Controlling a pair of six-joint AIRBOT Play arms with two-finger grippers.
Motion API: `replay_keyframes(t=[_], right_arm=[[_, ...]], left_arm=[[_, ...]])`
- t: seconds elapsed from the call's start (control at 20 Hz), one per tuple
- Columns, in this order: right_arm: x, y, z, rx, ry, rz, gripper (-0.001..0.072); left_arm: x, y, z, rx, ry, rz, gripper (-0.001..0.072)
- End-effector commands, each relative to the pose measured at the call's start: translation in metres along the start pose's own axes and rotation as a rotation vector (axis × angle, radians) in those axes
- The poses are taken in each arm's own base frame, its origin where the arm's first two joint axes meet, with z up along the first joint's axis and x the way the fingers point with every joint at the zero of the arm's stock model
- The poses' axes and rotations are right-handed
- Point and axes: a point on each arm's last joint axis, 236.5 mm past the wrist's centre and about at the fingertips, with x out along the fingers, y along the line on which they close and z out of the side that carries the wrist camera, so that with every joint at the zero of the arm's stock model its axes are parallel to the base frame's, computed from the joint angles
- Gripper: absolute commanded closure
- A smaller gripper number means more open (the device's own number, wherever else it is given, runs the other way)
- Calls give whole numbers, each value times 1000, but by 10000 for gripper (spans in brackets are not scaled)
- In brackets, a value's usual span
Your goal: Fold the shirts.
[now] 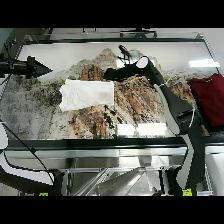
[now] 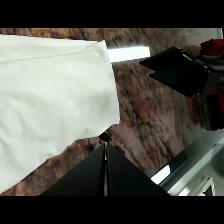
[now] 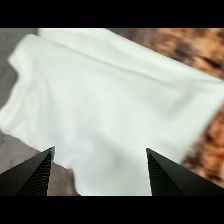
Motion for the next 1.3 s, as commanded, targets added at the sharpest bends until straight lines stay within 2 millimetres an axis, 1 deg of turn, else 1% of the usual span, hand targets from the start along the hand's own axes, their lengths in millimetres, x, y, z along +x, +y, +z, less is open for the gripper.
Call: replay_keyframes(t=[0.0,0.1,0.2,0.25,0.4,0.5,0.6,0.65,0.75,0.85,0.95,1.05,1.15,1.25], right_arm=[[-15,-76,-32,136,127,-155,62],[5,-86,-46,159,165,-152,62],[27,-85,-55,180,176,-123,62],[37,-82,-56,180,170,-100,62],[65,-62,-55,198,135,-12,62],[84,-49,-62,218,137,28,64],[97,-27,-69,224,146,103,74],[102,-14,-69,231,142,142,95],[106,9,-65,227,120,209,485],[103,26,-57,229,99,263,686],[93,38,-48,206,81,272,684],[71,48,-35,157,58,255,685],[37,49,-21,122,40,187,685],[-10,41,-8,135,32,103,686]], left_arm=[[11,-12,1,23,5,-19,691],[18,-19,-2,45,21,-29,691],[23,-25,-4,62,33,-36,691],[26,-28,-5,68,40,-40,691],[27,-29,-6,78,42,-42,692],[27,-29,-6,77,42,-41,691],[27,-29,-6,77,43,-41,691],[27,-29,-6,77,43,-41,691],[27,-29,-6,77,42,-41,691],[27,-29,-6,77,42,-41,691],[27,-29,-6,76,45,-42,691],[27,-29,-8,76,53,-45,691],[26,-31,-12,75,70,-51,691],[26,-32,-19,70,96,-59,691]])
